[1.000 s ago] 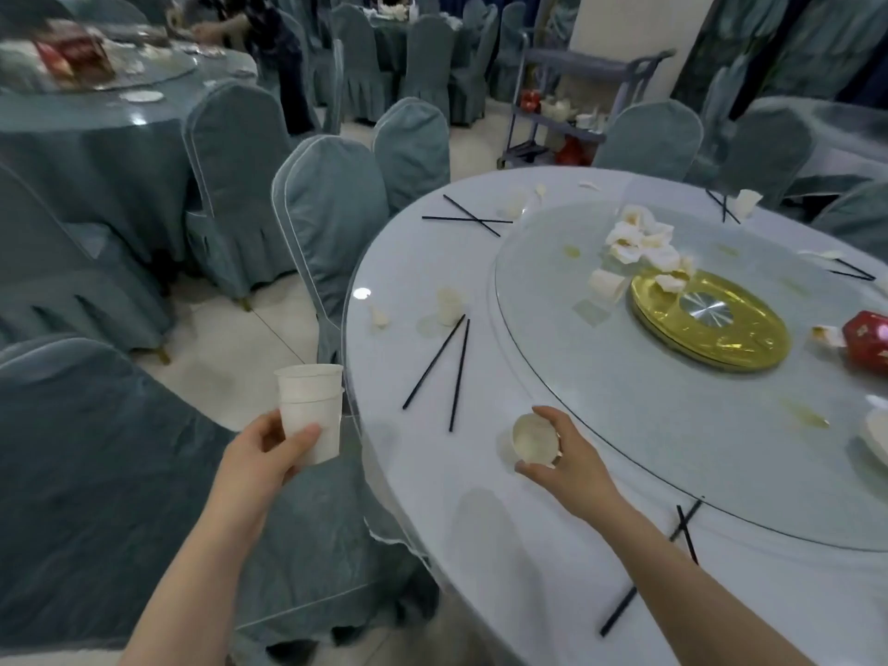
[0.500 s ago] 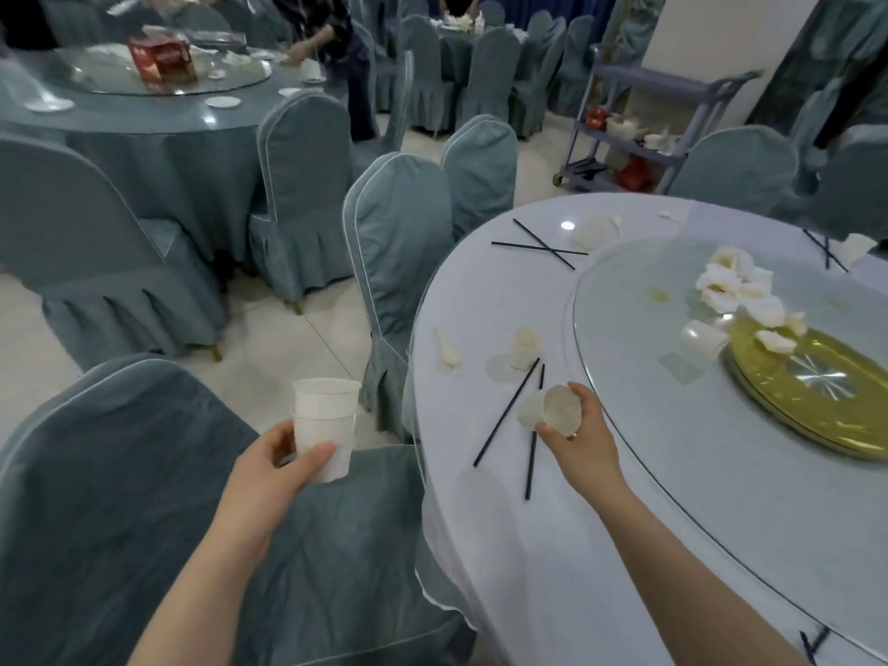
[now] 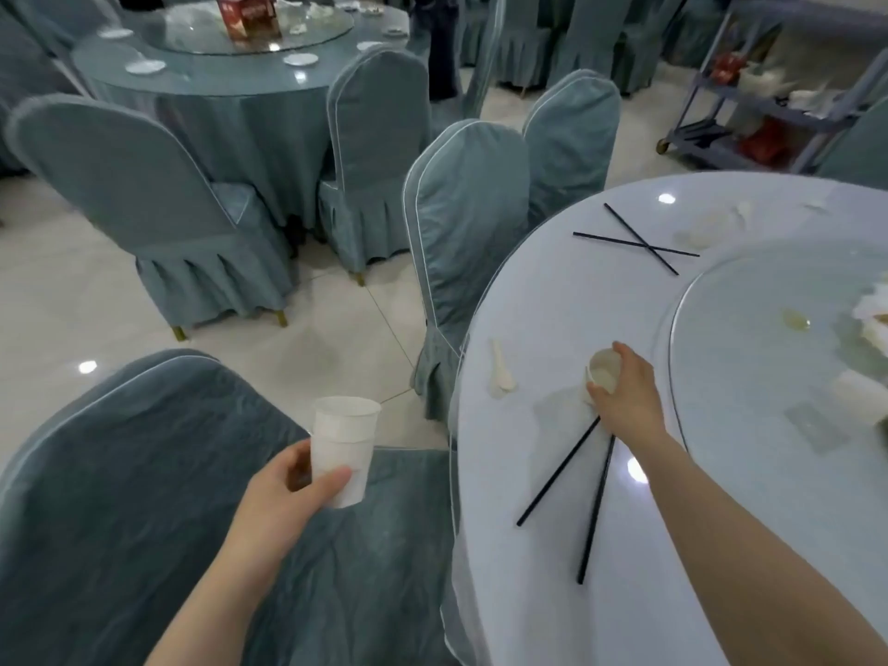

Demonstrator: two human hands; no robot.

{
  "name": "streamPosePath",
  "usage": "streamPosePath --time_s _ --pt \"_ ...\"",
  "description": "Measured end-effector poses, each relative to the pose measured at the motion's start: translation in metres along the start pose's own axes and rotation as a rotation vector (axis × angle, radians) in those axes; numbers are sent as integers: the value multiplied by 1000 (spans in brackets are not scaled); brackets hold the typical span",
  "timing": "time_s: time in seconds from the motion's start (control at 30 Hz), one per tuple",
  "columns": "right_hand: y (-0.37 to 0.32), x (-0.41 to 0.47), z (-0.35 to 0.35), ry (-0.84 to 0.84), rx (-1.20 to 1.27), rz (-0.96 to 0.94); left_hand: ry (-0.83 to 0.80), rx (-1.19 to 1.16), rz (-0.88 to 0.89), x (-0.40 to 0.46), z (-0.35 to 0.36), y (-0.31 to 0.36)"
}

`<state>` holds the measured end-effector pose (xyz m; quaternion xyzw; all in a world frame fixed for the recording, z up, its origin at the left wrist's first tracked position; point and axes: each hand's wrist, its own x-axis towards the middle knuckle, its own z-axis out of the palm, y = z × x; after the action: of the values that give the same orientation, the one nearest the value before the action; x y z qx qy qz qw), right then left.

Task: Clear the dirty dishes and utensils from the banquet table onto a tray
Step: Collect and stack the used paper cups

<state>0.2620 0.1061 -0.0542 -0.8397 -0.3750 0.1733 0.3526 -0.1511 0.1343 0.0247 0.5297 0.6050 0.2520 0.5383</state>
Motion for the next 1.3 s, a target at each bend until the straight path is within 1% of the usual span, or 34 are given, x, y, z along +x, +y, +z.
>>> streamPosePath --time_s 0.07,0.13,0.2,0.33,0.6,0.7,0.83,0.9,1.13,1.2,1.3 --pt "7 8 7 -60 -7 60 9 11 -12 2 -1 -1" --pt "10 12 8 -80 -1 109 9 9 -20 3 -3 -1" --pt "9 11 8 -85 -11 112 12 7 -25 3 -7 -1" --pt "-18 -1 20 -82 46 46 57 -16 -17 2 -23 -3" --pt "-126 -55 80 -271 206 -141 219 -91 46 -17 -83 -16" --pt "-165 -84 106 -340 266 -185 261 -112 87 -31 -122 -27" --pt "-222 -131 139 -357 311 -255 327 -127 137 -50 -192 -41" --pt "-255 -161 157 -389 379 -272 357 -138 149 -60 -232 -50" --pt "-378 -275 230 -577 645 -379 408 -165 173 -95 -360 -102" --pt "-410 -303 250 -624 670 -400 437 -143 172 -102 -390 -115" --pt "-453 -339 280 -740 665 -422 434 -92 161 -108 -427 -136"
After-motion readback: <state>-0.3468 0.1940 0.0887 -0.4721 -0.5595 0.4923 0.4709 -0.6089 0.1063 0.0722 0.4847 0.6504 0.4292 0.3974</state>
